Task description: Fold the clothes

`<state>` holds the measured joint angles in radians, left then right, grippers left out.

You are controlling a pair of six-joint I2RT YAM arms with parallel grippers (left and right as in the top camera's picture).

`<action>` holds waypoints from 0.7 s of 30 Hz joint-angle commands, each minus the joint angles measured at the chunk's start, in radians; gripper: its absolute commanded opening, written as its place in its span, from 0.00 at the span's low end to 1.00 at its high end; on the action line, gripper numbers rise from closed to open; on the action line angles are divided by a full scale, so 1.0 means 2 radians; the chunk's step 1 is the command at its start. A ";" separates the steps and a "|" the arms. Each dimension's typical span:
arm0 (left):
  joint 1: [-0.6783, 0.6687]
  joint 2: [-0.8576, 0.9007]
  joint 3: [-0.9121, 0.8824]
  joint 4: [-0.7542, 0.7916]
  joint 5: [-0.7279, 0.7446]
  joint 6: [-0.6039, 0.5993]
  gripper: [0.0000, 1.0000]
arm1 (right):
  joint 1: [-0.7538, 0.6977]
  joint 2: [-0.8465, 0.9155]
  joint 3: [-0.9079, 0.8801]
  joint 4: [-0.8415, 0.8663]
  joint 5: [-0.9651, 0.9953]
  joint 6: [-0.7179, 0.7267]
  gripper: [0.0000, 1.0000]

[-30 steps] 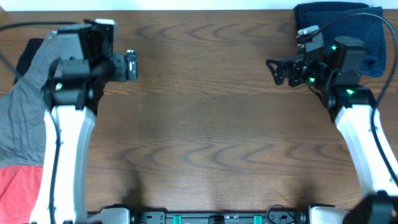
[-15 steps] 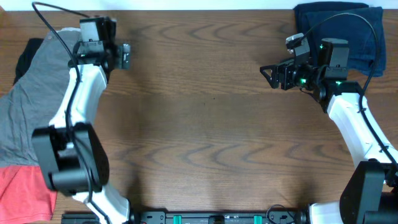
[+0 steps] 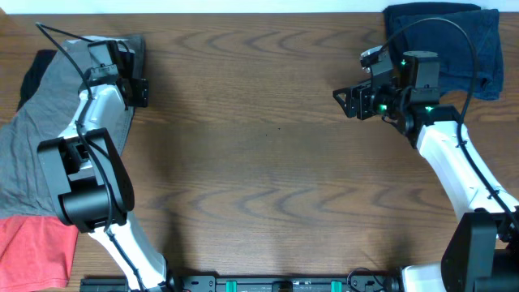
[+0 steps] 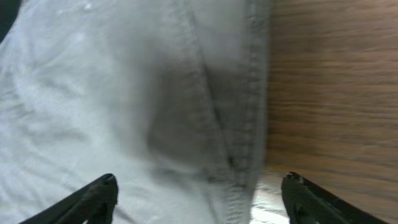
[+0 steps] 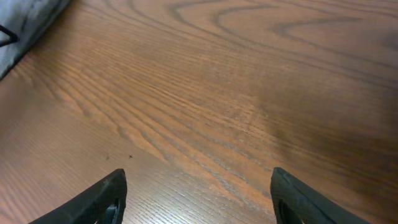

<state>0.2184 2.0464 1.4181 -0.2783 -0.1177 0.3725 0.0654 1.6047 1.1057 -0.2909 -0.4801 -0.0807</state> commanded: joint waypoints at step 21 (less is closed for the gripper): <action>0.001 0.043 0.006 0.015 0.019 0.010 0.30 | 0.011 0.001 0.005 -0.003 0.031 -0.001 0.64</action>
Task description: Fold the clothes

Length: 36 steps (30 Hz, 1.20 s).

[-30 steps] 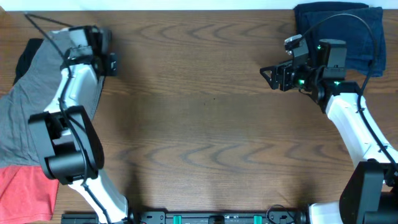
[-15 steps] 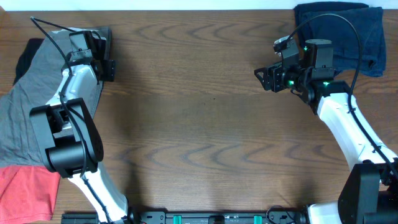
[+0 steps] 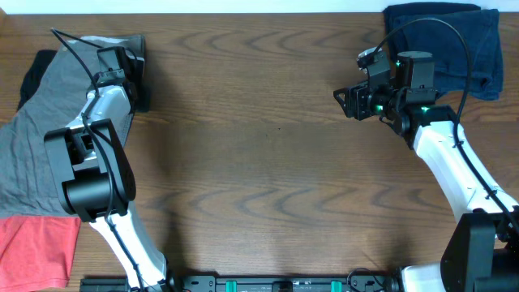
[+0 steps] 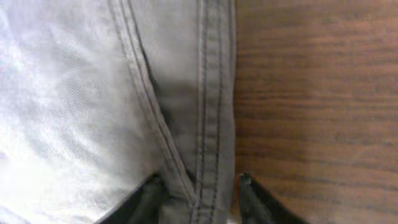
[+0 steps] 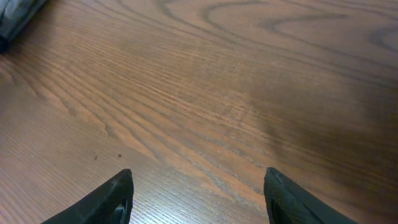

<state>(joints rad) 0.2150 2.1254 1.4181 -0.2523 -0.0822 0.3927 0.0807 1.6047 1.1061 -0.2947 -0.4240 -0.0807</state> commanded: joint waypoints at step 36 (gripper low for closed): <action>-0.171 -0.209 0.011 -0.129 -0.026 -0.121 0.06 | 0.001 -0.001 0.005 -0.002 -0.006 0.055 0.57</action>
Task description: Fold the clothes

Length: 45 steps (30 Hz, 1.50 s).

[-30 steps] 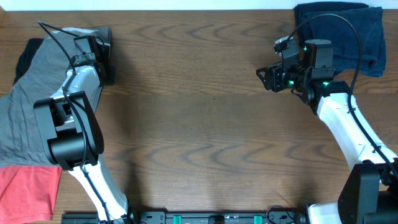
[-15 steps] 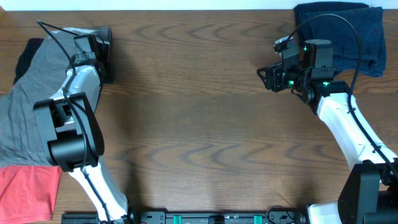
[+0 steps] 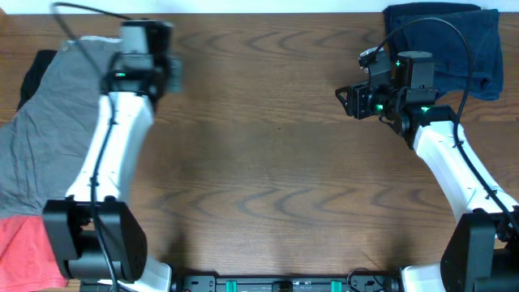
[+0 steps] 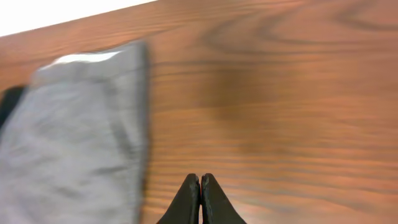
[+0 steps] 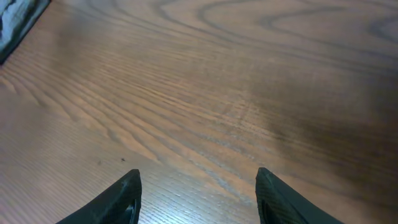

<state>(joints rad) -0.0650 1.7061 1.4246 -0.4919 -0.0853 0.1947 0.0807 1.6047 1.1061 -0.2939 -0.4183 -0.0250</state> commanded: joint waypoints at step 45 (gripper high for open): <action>0.092 0.181 -0.003 -0.059 -0.212 0.032 0.65 | 0.001 -0.001 0.005 -0.029 -0.011 0.021 0.72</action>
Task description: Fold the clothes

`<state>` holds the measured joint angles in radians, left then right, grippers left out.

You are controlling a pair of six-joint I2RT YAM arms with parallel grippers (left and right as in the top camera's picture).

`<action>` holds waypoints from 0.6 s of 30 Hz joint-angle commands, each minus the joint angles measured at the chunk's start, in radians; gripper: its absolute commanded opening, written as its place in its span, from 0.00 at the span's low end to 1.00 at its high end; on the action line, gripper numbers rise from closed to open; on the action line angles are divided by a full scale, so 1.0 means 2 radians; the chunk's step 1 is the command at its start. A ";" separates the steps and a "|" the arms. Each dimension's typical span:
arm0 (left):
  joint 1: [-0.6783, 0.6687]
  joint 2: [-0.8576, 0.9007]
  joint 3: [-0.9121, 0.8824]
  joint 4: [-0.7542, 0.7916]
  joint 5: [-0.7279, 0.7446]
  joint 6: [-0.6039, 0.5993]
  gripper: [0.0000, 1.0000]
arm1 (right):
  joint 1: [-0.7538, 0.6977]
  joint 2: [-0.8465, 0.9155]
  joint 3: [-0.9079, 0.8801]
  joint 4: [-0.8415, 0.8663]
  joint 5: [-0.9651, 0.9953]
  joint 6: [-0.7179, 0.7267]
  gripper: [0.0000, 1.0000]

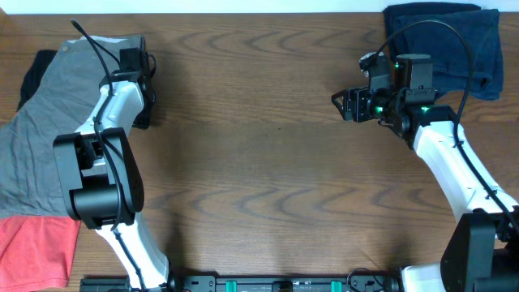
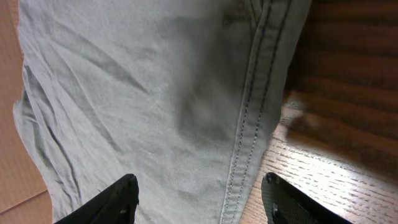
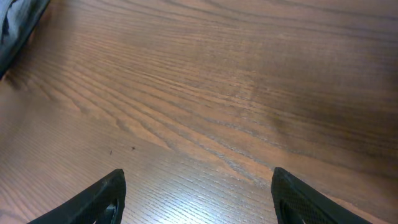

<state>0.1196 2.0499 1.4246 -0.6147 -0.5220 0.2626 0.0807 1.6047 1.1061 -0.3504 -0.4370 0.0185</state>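
Observation:
A grey garment (image 1: 49,122) lies spread at the table's left side, its stitched hem (image 2: 252,124) running along its right edge. My left gripper (image 1: 143,104) hovers open over that hem near the garment's upper right corner. In the left wrist view the gripper (image 2: 205,205) has one finger over the cloth and the other over bare wood, with nothing held. My right gripper (image 1: 340,103) stands open above the table at the right. The right wrist view shows only wood between the fingers of this gripper (image 3: 199,202).
A red garment (image 1: 32,251) lies at the front left corner. Something black (image 1: 36,69) shows under the grey garment's far left edge. A dark blue cloth (image 1: 442,40) lies at the back right corner, behind the right arm. The brown wooden table (image 1: 259,162) spreads between the arms.
My left gripper was shut and raised over bare wood just right of the grey garment. Now it is open and low over the garment's right hem. The right gripper has hardly moved.
At first my left gripper was open over the grey garment's hem. Then its fingers were close together around the hem. After that it was shut with nothing in it, off to the right. Now it is open over the hem again. The garment lies as before.

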 commanded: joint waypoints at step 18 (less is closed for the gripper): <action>0.000 0.034 -0.002 0.021 0.006 -0.003 0.38 | 0.001 -0.001 0.005 -0.003 0.011 0.000 0.72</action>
<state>0.1196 2.1078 1.4242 -0.5747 -0.5056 0.2623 0.0807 1.6047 1.1061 -0.3546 -0.4187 0.0181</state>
